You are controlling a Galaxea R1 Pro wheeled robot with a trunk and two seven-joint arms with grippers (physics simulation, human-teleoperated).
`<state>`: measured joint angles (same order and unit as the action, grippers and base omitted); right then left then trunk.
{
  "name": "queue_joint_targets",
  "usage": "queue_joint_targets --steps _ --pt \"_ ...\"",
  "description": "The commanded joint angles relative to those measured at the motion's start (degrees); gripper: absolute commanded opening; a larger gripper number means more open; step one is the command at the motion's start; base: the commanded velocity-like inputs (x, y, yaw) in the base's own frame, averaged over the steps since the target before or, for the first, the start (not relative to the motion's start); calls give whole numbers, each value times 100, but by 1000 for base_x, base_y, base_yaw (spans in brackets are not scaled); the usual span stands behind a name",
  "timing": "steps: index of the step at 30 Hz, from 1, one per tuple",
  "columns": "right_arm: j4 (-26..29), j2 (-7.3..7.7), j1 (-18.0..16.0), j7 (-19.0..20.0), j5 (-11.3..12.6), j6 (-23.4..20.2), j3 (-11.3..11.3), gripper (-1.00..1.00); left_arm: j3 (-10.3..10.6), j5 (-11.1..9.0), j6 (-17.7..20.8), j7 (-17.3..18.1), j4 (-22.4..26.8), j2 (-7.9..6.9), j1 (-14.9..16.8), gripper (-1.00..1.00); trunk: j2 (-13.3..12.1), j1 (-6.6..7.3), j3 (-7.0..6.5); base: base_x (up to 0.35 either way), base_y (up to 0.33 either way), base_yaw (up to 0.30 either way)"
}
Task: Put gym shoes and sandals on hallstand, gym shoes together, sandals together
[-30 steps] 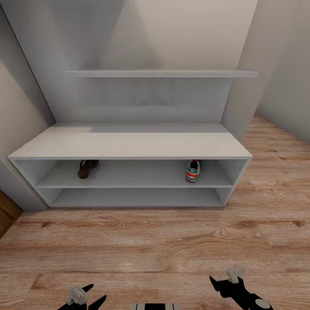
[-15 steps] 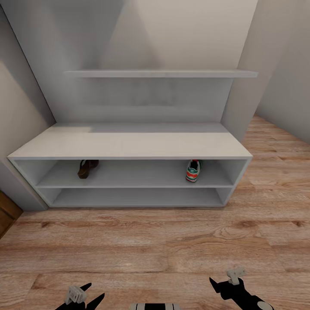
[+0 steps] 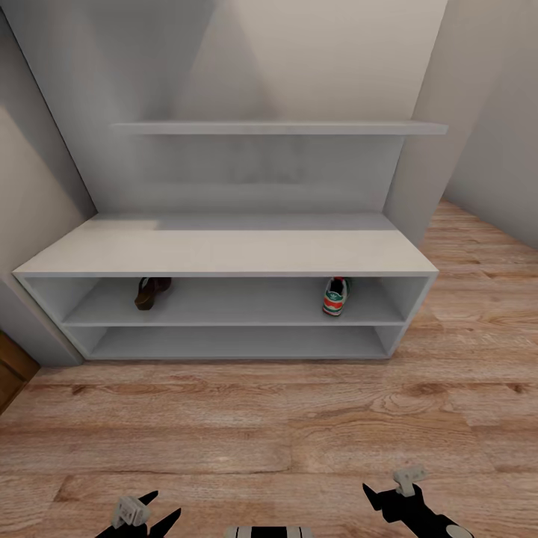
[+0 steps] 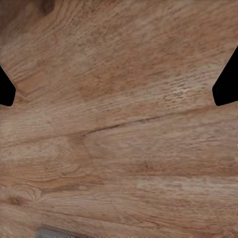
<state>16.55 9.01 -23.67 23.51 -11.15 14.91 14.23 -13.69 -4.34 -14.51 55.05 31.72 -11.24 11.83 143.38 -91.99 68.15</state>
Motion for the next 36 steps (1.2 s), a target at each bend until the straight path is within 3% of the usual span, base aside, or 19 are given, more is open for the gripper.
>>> queue_joint_targets --steps 1,12,36 --pt "-14 -3 -4 28 -57 25 50 100 -20 -6 -25 23 -7 0 4 100 2 1 4 0 0 -6" --pt "-131 3 -3 23 -54 29 53 100 -97 -1 -25 23 -8 9 4 100 2 1 -10 0 0 -150" --pt "-195 10 -4 11 -49 29 66 100 -107 20 -27 9 -51 45 4 100 2 1 -21 0 0 -265"
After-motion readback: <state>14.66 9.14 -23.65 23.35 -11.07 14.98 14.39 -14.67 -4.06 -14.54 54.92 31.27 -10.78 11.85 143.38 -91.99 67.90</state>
